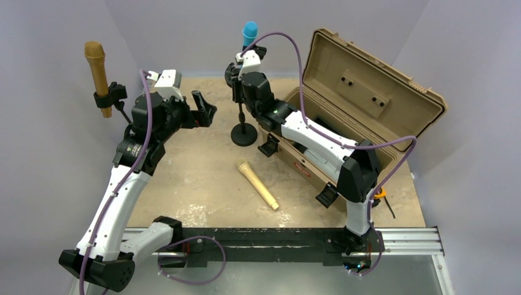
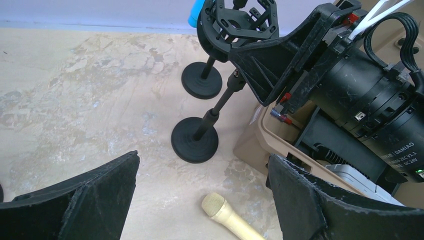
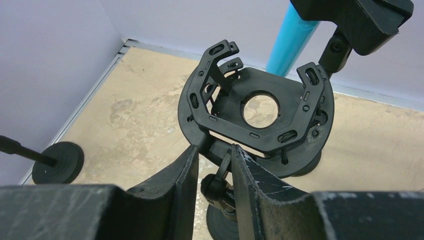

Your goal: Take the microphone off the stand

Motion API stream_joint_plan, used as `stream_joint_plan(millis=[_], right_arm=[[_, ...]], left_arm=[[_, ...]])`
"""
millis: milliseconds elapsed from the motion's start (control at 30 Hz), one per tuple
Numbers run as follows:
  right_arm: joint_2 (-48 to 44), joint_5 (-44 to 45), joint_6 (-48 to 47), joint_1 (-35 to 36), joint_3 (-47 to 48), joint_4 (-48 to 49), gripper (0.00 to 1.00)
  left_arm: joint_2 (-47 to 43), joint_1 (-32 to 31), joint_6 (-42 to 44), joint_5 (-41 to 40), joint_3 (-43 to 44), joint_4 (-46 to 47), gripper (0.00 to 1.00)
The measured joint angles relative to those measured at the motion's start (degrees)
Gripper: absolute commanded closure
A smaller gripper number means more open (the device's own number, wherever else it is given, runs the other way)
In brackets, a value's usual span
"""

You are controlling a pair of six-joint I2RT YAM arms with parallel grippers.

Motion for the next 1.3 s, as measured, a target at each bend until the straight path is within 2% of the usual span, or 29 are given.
stream_joint_plan(millis=[633,933,1300], right_arm=[[-3.4,0.8,0.2,0.2,-9.7,10.7,0.72],[-2.4,2.3,0.0,0.3,-10.4,14.3,0.72],[2.5,7.9,-1.1,1.4,-12.7,11.3,0.7]], left_arm=[[0.0,0.0,0.0,0.0,0.0,0.0,0.03],[0.0,0.0,0.0,-0.1,0.0,0.0,0.03],[0.0,0.0,0.0,-0.4,0.0,0.0,0.03]])
